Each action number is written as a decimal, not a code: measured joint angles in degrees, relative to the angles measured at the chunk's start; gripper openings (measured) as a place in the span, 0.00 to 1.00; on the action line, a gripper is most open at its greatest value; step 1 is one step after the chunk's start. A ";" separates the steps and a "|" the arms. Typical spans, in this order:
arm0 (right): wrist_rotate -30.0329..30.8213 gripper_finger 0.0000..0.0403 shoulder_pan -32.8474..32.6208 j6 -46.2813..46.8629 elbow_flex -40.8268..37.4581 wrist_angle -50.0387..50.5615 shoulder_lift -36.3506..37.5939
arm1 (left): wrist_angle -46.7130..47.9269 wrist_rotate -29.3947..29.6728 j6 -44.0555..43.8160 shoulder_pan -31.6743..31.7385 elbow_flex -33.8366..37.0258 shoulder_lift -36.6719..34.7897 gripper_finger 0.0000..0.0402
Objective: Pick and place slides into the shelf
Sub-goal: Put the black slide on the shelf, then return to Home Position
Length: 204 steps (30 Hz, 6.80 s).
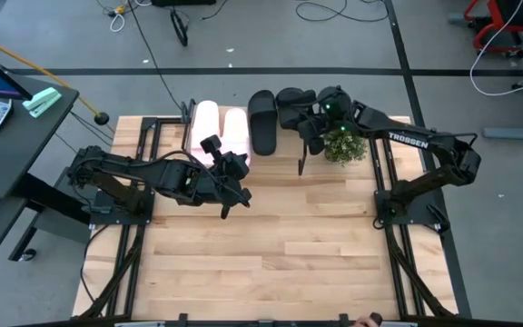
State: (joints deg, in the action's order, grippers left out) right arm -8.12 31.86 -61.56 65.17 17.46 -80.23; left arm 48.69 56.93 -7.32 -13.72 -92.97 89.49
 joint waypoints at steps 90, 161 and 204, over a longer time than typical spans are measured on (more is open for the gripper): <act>1.28 0.03 -10.65 26.06 1.03 9.88 0.02 | -0.66 -3.19 0.30 4.08 0.00 -0.02 0.03; 41.78 0.00 -52.05 65.67 -33.24 -6.87 35.26 | -70.15 -58.18 20.62 6.76 69.24 -39.78 0.02; 6.84 0.00 -24.03 60.95 -54.62 -30.47 57.65 | -78.80 -91.59 15.78 40.07 72.83 -39.76 0.01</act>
State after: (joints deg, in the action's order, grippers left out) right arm -1.28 7.83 -0.61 10.55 -13.02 -22.58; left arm -30.11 -34.66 8.47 26.35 -20.14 49.74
